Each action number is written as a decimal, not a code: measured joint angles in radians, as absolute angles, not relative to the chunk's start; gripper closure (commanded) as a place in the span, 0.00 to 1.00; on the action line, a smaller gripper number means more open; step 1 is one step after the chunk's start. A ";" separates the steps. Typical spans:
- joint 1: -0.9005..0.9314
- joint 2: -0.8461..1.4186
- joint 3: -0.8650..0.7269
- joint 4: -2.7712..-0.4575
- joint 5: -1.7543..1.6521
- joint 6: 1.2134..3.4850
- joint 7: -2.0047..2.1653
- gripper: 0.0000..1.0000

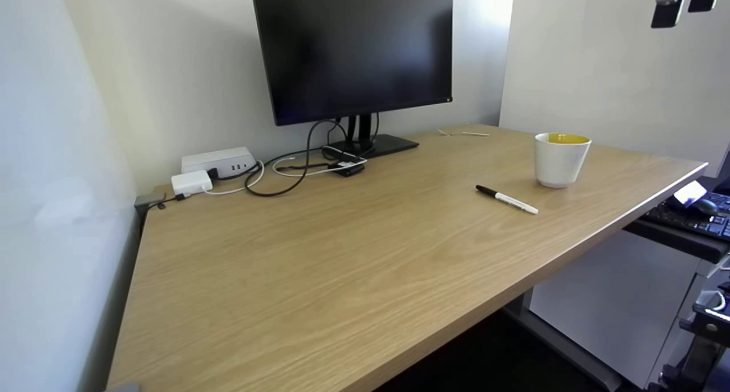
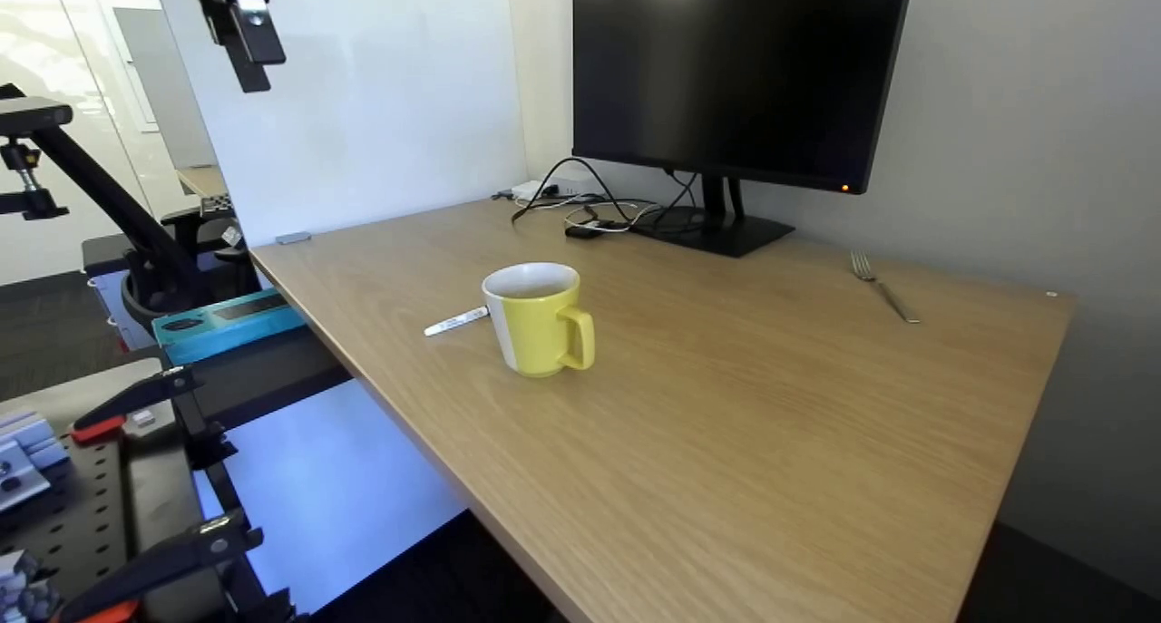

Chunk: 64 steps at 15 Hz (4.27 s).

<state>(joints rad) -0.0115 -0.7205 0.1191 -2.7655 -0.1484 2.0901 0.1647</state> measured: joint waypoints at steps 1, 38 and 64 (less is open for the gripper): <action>-0.012 -0.685 0.110 -2.754 -0.148 2.101 0.154 0.00; -0.068 0.370 -0.075 -2.176 -0.074 2.294 -0.009 0.40; 0.007 0.130 0.007 -2.278 0.032 2.408 -0.011 0.98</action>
